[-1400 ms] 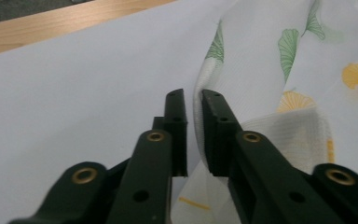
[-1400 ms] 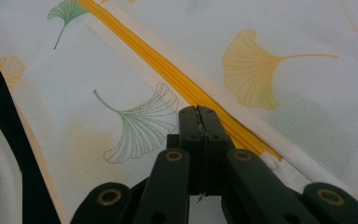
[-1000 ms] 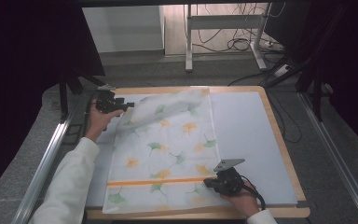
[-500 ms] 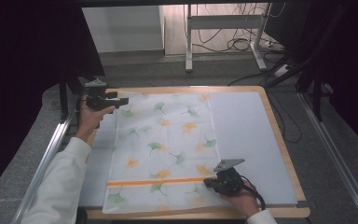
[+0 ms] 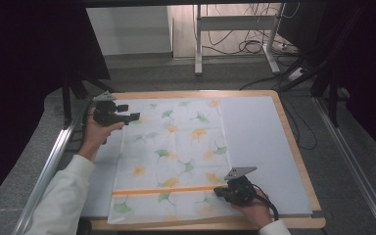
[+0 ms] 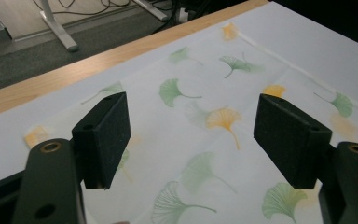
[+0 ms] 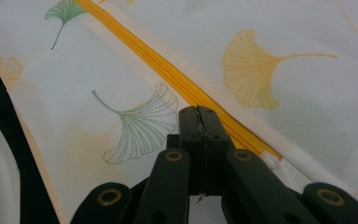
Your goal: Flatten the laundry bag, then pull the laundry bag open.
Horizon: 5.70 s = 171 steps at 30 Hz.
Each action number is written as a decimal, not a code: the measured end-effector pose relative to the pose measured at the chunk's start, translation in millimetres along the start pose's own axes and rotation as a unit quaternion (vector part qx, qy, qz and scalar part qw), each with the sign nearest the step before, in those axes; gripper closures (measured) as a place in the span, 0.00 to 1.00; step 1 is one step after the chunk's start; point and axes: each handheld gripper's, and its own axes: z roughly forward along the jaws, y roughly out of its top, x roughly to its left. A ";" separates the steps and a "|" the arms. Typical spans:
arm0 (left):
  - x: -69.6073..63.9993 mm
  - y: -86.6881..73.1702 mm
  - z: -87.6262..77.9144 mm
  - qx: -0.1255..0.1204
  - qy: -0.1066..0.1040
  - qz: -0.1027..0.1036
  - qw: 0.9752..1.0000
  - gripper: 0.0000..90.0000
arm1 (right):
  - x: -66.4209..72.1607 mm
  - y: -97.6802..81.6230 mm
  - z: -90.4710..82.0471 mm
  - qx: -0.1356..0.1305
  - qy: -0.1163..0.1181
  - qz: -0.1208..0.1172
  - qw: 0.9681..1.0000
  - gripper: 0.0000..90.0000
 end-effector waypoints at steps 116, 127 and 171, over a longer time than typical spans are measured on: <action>-261.1 -49.3 87.2 0.082 -0.165 0.178 0.967 0.39 | 0.0 -41.7 -51.0 -0.038 -0.042 0.052 0.997 0.99; -267.2 -49.8 98.3 0.097 -0.166 0.208 0.959 0.44 | 0.6 -41.6 -48.6 -0.031 -0.038 0.051 0.997 0.99; -310.8 -39.5 160.0 0.148 -0.192 0.277 0.930 0.47 | 2.2 -40.9 -39.9 -0.005 -0.033 0.046 0.998 0.99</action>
